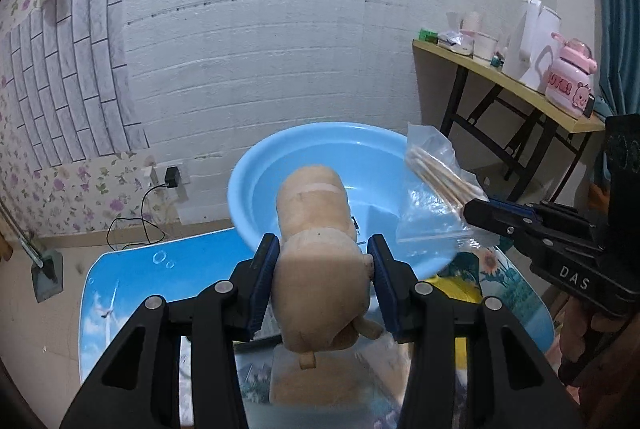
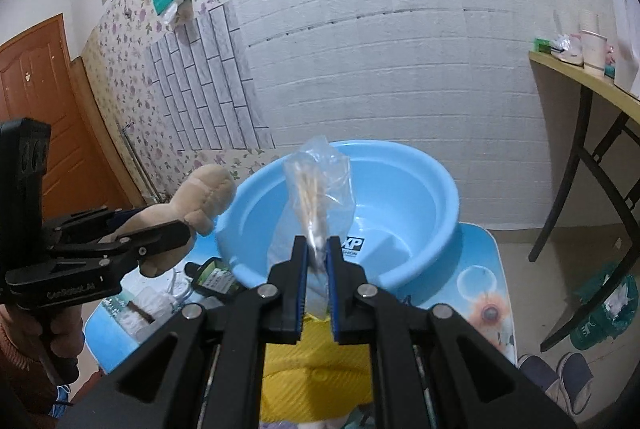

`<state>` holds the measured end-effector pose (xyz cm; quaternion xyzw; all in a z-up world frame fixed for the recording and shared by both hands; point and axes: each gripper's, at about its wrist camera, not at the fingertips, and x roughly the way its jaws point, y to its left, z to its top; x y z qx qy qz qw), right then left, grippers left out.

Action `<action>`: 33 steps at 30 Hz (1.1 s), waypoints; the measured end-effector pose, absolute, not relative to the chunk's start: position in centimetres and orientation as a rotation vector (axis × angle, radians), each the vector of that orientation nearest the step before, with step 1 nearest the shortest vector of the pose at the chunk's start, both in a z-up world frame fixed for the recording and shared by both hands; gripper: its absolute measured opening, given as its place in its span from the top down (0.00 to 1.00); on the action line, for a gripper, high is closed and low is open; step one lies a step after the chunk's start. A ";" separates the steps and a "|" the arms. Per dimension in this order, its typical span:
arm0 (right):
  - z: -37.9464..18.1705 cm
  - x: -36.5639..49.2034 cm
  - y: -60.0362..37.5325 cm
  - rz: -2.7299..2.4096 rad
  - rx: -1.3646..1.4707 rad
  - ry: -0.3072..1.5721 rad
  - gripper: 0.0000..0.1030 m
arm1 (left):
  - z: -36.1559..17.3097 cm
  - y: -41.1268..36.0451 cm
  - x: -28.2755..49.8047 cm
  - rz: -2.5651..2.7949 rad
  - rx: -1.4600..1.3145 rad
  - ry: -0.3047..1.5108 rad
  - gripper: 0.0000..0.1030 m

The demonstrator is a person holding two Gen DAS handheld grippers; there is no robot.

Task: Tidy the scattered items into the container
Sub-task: 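Carry the plush dog over the blue basin and open the left gripper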

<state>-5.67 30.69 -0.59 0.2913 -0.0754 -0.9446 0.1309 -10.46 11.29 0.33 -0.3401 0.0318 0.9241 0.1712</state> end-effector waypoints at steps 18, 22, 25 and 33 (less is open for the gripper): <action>-1.9 -7.2 31.9 -2.731 0.894 -0.294 0.85 | 0.4 12.5 -10.6 2.624 -0.941 0.134 0.40; -1.7 -6.6 31.7 -2.732 0.892 -0.278 0.85 | 0.4 11.6 -9.5 2.640 -0.946 0.118 0.40; -1.5 -5.9 31.4 -2.734 0.892 -0.255 0.85 | 0.4 10.9 -8.6 2.650 -0.945 0.104 0.40; -1.6 -3.8 31.2 -2.737 0.918 -0.229 0.85 | -0.1 8.3 -5.7 2.677 -0.968 0.074 0.36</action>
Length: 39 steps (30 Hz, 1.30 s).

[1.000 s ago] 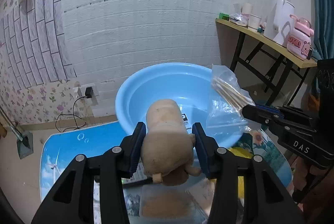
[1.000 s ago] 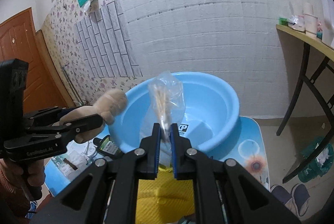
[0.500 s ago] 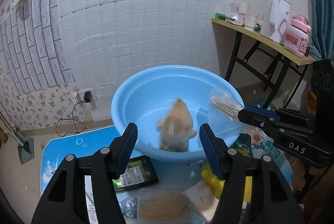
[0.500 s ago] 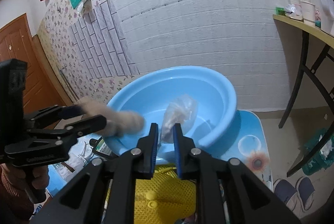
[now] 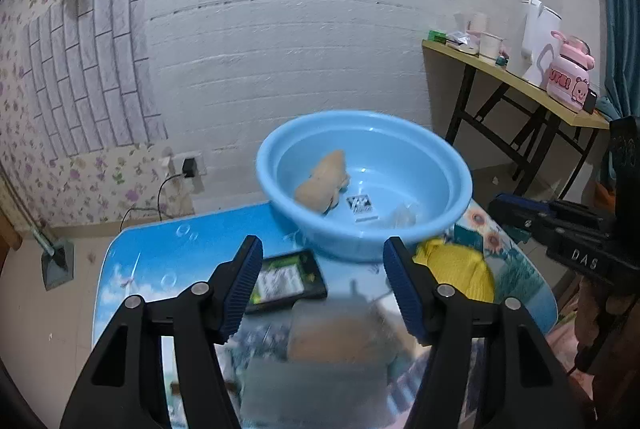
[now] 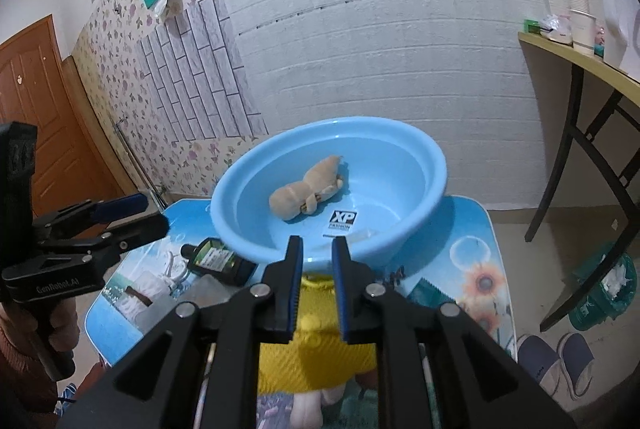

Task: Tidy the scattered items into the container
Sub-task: 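Carry the plush dog over the blue basin and open the left gripper, then grasp the yellow-hatted white bunny with the right gripper while left grasps the hair-tie box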

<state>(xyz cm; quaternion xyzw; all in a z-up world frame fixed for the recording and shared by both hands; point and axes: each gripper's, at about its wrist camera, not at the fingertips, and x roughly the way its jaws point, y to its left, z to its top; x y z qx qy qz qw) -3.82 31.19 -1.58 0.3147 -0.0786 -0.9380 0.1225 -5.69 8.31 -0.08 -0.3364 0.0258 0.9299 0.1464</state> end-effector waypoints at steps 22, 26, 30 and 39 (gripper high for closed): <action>-4.0 0.2 31.8 -2.748 1.085 -0.227 0.29 | -5.4 0.7 1.4 2.749 -1.141 0.031 0.05; -4.3 0.0 31.8 -2.743 1.097 -0.231 0.23 | -6.2 -0.4 1.9 2.764 -1.171 0.018 0.05; -4.6 -0.1 31.6 -2.738 1.097 -0.250 0.06 | -6.4 -1.2 1.8 2.778 -1.185 -0.001 0.05; -5.4 -0.3 30.8 -2.721 1.099 -0.261 0.00 | -7.5 -2.5 1.0 2.794 -1.229 -0.024 0.05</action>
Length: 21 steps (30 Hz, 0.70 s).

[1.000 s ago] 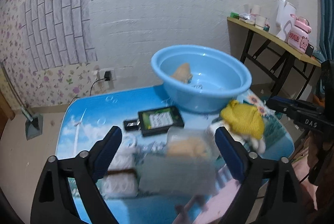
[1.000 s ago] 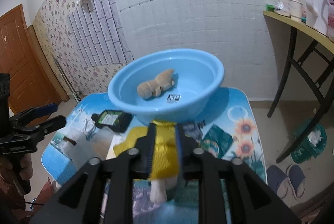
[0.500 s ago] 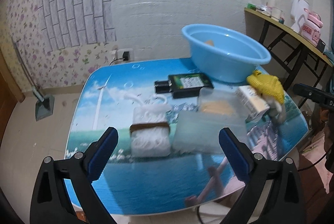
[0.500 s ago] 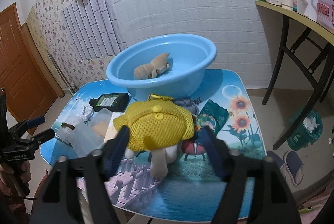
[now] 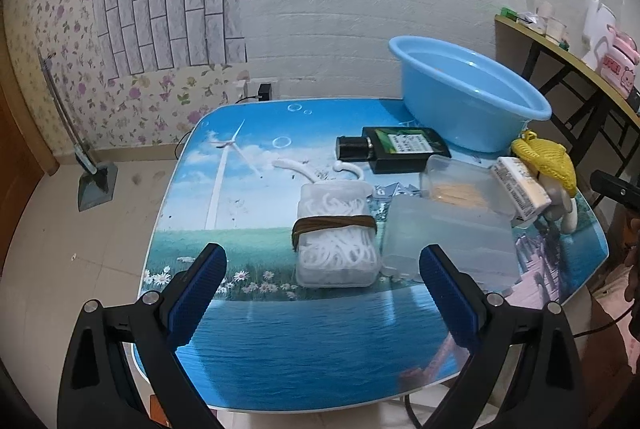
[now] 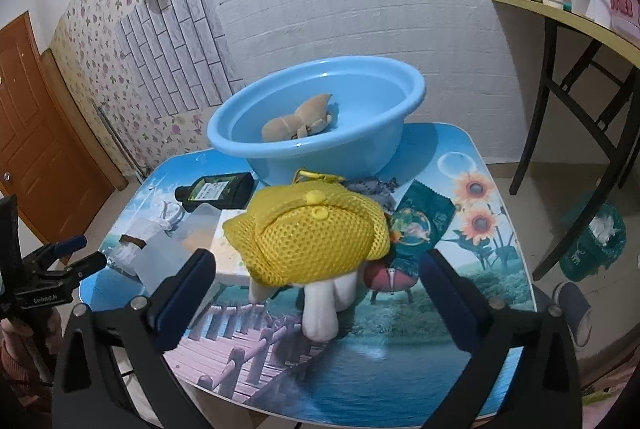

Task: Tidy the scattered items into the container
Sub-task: 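Grasp the yellow-hatted white bunny with the right gripper while left grasps the hair-tie box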

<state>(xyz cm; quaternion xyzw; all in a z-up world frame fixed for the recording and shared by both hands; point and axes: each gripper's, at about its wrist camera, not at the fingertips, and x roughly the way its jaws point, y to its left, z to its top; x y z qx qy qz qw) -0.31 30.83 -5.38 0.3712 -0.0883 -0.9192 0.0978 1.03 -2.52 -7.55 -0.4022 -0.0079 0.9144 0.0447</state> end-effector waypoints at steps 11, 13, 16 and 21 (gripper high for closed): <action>-6.0 -1.0 29.7 -2.686 1.119 -0.246 0.00 | -8.9 -3.6 -0.2 2.789 -1.277 -0.051 0.05; -6.1 -1.2 29.5 -2.691 1.124 -0.238 0.00 | -9.2 -3.8 -0.5 2.783 -1.287 -0.059 0.05; -6.2 -1.5 29.4 -2.693 1.135 -0.230 0.00 | -9.5 -3.9 -0.8 2.776 -1.295 -0.063 0.05; -6.4 -1.9 28.9 -2.703 1.148 -0.188 0.00 | -10.0 -3.8 -1.5 2.763 -1.301 -0.084 0.05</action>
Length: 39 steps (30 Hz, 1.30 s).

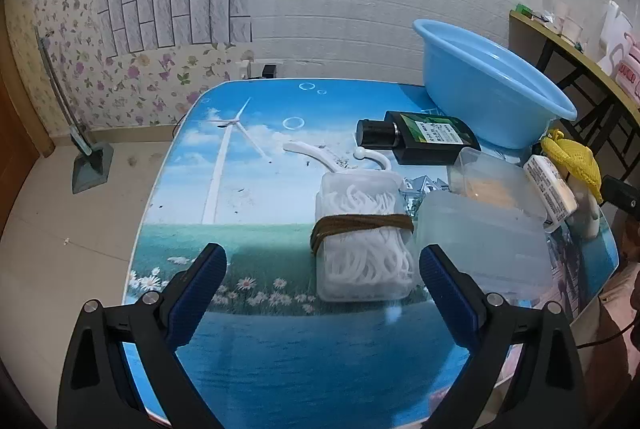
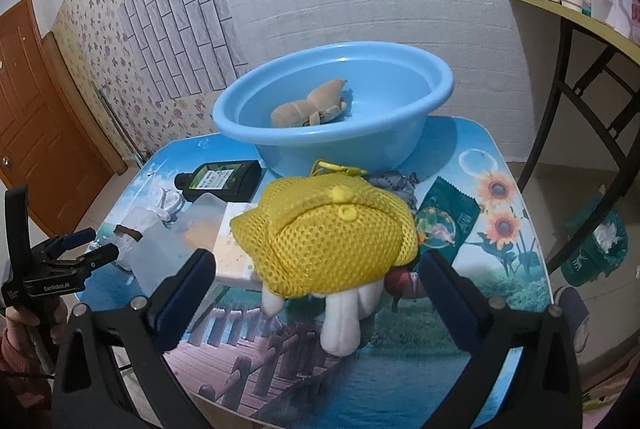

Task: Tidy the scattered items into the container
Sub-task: 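Grasp the yellow-hatted white bunny with the right gripper while left grasps the hair-tie box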

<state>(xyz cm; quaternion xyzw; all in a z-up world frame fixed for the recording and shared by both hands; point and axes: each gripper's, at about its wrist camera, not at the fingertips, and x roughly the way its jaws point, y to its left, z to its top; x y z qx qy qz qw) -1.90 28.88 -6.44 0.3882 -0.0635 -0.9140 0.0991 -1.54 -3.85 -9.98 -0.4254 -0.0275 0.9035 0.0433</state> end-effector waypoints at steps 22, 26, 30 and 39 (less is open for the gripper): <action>-7.6 -4.0 28.8 -2.706 1.171 -0.209 0.00 | -11.5 -3.2 -4.0 2.737 -1.300 -0.068 0.05; -7.8 -4.3 28.7 -2.703 1.169 -0.210 0.00 | -11.7 -3.3 -4.1 2.730 -1.290 -0.076 0.11; -8.0 -4.5 28.6 -2.694 1.182 -0.218 0.00 | -11.5 -2.8 -3.9 2.689 -1.267 -0.097 0.35; -8.2 -4.1 29.0 -2.688 1.169 -0.215 0.15 | -10.7 -2.2 -3.3 2.703 -1.233 -0.066 0.43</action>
